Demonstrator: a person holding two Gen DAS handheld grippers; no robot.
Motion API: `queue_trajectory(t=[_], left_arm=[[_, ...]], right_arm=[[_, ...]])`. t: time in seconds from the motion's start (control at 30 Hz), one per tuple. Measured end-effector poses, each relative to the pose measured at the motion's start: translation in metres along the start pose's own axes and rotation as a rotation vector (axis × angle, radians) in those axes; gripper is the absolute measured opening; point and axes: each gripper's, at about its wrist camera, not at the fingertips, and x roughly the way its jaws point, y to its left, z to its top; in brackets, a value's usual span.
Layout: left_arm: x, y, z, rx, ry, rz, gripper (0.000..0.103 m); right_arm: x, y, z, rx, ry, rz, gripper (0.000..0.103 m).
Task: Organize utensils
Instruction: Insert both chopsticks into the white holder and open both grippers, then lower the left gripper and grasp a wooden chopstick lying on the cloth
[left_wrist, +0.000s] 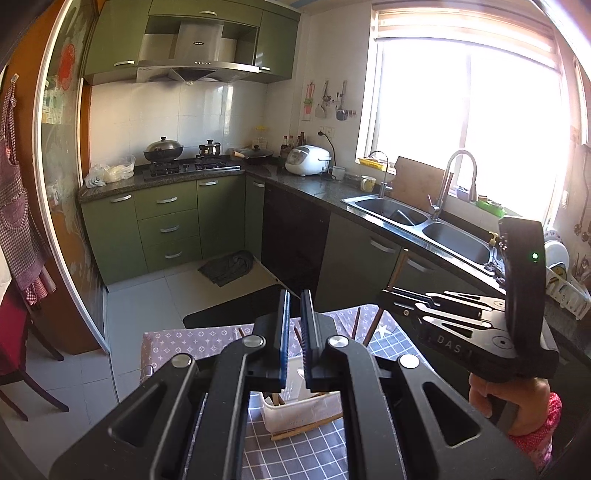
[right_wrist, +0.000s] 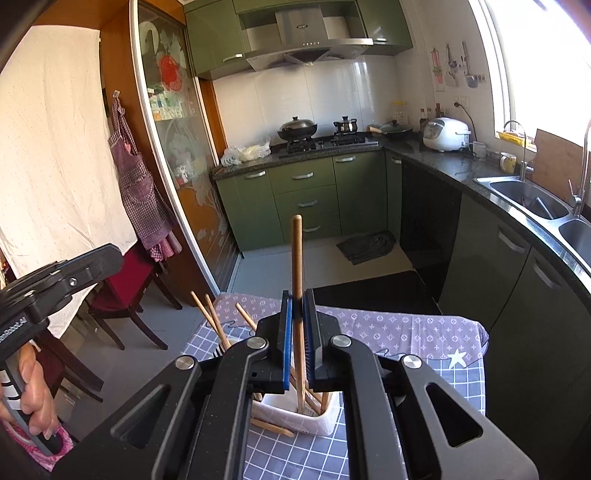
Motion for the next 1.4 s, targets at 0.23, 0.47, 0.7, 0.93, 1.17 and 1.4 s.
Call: queue_trajectory(t=[0.23,0.47,0.7,0.93,1.17,1.4], left_arm=[[-0.007,-0.019,-0.032,0.113,0.041,-0.04,0.006],[0.039,-0.074,-0.101,0.382,0.198,-0.203,0.011],[0.125,-0.148,-0.179,0.772,0.425,-0.487,0.015],[0.191,-0.163,-0.196,0.804,0.561,-0.567,0.015],[0.215,-0.167,-0.204,0.821,0.604,-0.555,0.018],[0.219,-0.168,-0.203,0.829,0.623,-0.594,0.011]], right_arm=[[-0.02,0.003,-0.016,-0.007,-0.013,-0.001,0.02],[-0.09,-0.022,-0.053,0.031,-0.072,-0.01,0.031],[-0.116,-0.072,-0.095,0.127,-0.022,-0.019,0.034],[-0.112,-0.112,-0.124,0.172,0.032,-0.032,0.037],[-0.096,-0.134,-0.128,0.201,0.055,0.004,0.037],[-0.088,-0.138,-0.13,0.211,0.081,0.029,0.037]])
